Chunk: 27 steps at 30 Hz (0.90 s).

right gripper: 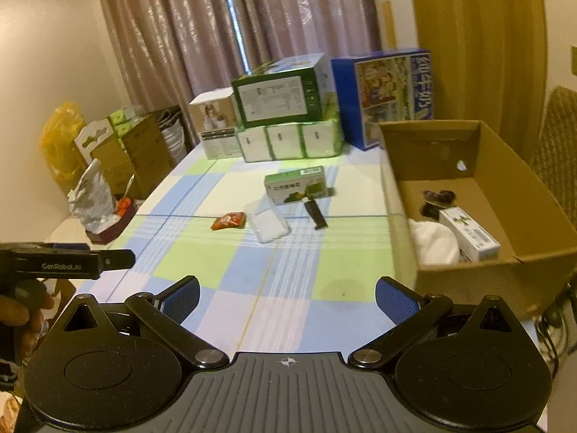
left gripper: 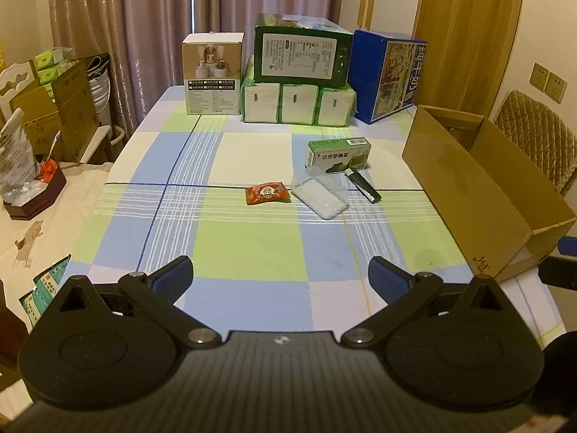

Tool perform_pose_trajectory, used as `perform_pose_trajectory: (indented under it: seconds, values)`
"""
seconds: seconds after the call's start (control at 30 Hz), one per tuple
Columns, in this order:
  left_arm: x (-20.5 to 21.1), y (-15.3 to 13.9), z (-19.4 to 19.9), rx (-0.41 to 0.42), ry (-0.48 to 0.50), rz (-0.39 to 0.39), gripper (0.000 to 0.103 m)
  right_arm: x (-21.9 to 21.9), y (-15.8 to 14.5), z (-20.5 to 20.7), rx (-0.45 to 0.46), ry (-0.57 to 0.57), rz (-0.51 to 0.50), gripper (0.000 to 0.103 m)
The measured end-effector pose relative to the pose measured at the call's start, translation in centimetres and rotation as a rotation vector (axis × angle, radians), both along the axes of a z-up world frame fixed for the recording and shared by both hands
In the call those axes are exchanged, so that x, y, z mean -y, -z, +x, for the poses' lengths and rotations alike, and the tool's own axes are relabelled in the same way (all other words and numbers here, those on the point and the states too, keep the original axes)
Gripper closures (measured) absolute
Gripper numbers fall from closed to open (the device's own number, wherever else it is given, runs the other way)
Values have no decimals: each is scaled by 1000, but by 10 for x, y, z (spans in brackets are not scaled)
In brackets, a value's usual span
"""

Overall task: Organize objects
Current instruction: 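Withdraw both tools from the box back over the table, then approach the clear plastic tray with the right tool and red candy with the left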

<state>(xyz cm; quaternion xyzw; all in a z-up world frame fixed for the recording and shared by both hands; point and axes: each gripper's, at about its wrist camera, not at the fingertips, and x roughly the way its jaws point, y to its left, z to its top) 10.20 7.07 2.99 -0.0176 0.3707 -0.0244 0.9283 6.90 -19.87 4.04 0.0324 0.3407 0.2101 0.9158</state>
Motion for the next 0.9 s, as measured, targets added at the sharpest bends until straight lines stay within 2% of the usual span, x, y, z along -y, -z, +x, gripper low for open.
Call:
perform_pose_trajectory:
  seconds: [0.33, 0.63, 0.9]
  values:
    - [-20, 28, 52, -36, 76, 37, 2, -40, 28, 47, 4, -87, -58, 2]
    - [-36, 58, 115, -50, 173, 97, 4, -72, 63, 110, -3, -146, -92, 3]
    - [-40, 80, 164, -32, 275, 141, 5, -100, 97, 167, -21, -195, -128, 17]
